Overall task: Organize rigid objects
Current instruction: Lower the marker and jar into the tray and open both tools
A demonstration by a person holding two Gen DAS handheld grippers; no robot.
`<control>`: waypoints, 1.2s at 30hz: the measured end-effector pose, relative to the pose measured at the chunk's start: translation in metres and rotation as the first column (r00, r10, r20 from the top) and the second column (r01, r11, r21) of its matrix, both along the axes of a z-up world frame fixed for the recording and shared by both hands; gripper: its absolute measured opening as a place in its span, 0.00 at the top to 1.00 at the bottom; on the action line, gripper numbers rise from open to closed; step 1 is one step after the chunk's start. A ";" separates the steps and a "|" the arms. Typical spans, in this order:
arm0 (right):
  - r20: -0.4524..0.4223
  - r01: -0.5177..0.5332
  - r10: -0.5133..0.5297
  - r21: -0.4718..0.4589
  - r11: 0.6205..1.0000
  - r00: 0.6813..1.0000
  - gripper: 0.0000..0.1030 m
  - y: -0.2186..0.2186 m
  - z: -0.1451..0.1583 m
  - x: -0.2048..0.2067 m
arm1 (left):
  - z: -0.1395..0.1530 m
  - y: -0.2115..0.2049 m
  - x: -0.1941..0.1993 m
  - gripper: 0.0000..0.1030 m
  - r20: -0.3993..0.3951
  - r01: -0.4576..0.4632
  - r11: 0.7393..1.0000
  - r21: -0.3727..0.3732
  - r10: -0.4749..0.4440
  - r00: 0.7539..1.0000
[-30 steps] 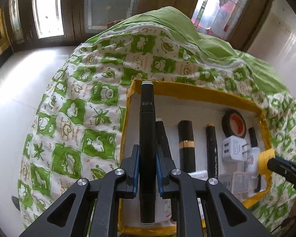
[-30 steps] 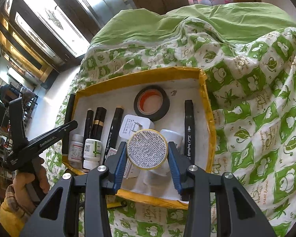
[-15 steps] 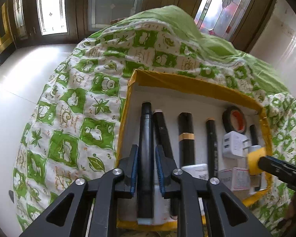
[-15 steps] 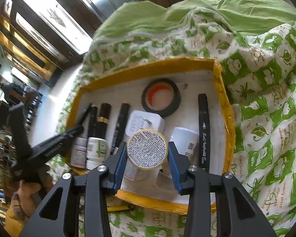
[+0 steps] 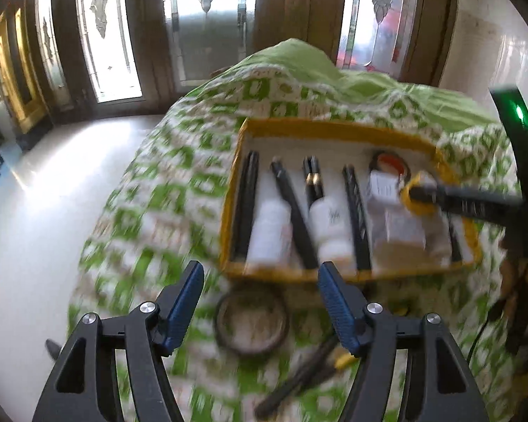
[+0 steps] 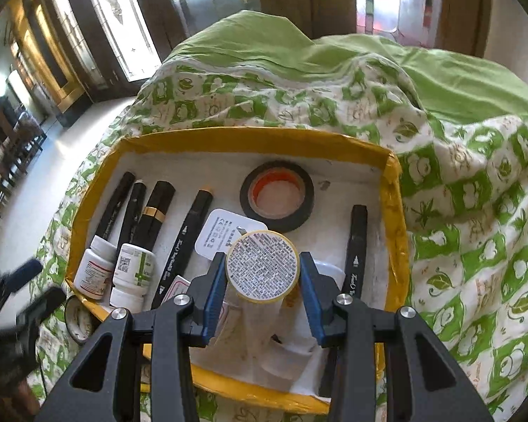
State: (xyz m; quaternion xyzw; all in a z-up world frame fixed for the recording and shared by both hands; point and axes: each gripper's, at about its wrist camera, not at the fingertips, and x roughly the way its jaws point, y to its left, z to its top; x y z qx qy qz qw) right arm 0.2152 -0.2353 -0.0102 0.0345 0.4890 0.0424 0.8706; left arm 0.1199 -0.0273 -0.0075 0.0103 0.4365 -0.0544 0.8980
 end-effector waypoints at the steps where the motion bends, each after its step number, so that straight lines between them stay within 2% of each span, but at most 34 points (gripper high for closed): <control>1: 0.004 -0.005 0.005 -0.005 1.000 1.000 0.62 0.001 0.000 -0.002 | -0.002 0.001 -0.006 0.32 -0.005 -0.010 1.000 0.016 0.010 1.000; 6: 0.007 -0.045 0.045 -0.008 0.999 0.999 0.62 0.015 -0.001 -0.010 | -0.004 0.005 -0.029 0.31 0.001 -0.028 0.998 0.060 0.028 1.000; 10: -0.015 -0.071 0.071 -0.011 0.997 0.997 0.62 0.024 -0.008 -0.013 | -0.007 0.008 -0.036 0.30 -0.004 -0.036 0.998 0.055 0.036 0.999; 13: -0.014 -0.065 0.065 -0.010 0.998 0.998 0.62 0.024 -0.009 -0.012 | -0.007 0.008 -0.037 0.30 -0.001 -0.038 0.998 0.056 0.038 0.999; 16: -0.022 -0.029 0.028 -0.047 0.998 0.999 0.62 0.017 -0.014 -0.009 | -0.008 0.008 -0.038 0.30 -0.003 -0.038 0.998 0.056 0.039 0.999; 19: -0.023 0.004 -0.005 -0.030 1.000 1.000 0.62 0.007 -0.018 -0.005 | -0.012 0.008 -0.036 0.30 -0.013 -0.035 0.998 0.058 0.036 0.999; 25: -0.003 -0.011 0.011 0.023 1.000 1.000 0.62 0.007 -0.017 -0.007 | -0.020 0.008 -0.039 0.30 -0.028 -0.033 0.999 0.042 0.034 0.999; 30: 0.023 0.001 -0.002 0.051 0.999 1.000 0.47 0.006 -0.010 -0.016 | -0.020 0.011 -0.039 0.30 -0.033 -0.039 0.999 0.027 0.040 0.999; 36: 0.078 0.026 -0.036 0.126 0.992 0.996 0.39 -0.003 0.015 -0.046 | -0.012 0.039 -0.046 0.30 -0.027 -0.117 0.992 -0.046 0.116 0.993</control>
